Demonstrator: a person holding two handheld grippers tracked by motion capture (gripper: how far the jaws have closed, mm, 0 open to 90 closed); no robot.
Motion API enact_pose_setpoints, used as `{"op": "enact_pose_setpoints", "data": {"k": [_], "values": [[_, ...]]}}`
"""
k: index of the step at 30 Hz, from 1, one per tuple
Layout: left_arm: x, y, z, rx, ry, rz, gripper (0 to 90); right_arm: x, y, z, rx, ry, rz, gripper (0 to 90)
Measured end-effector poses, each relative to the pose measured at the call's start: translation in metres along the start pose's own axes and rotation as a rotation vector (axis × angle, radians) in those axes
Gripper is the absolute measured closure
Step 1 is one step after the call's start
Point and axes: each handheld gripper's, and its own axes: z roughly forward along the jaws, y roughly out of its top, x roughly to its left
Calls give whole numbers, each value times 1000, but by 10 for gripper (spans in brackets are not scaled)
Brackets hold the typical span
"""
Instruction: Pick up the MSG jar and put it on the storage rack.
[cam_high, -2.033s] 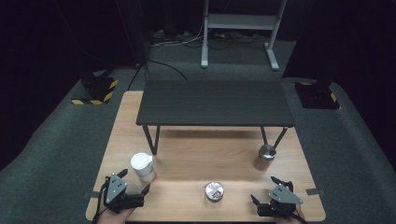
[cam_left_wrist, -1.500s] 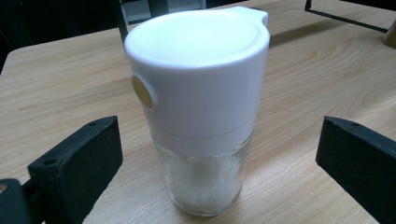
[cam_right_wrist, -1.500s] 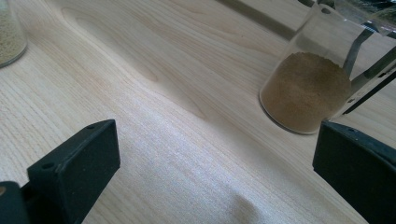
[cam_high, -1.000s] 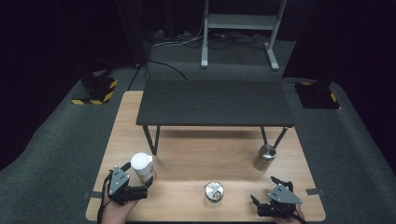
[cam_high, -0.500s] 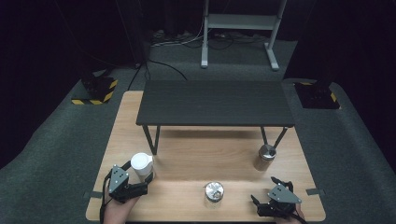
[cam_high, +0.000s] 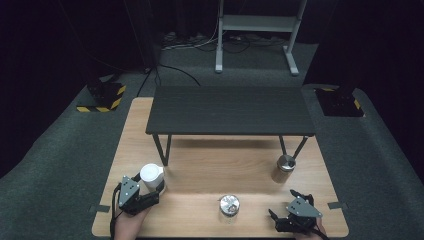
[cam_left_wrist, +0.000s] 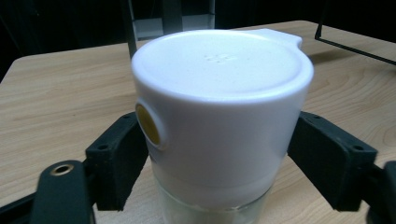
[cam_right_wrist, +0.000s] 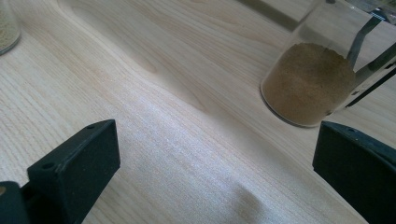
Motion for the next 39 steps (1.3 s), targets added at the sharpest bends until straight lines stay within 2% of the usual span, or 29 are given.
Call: {"op": "enact_pose_setpoints", "data": {"k": [17,39], "values": [[-3,-4,1,-27,38,5,280,0,0,0,3,4,-7,0],[-2,-9,-2,-59,37,-9,305,0,0,1,5,8,-9,0]]}}
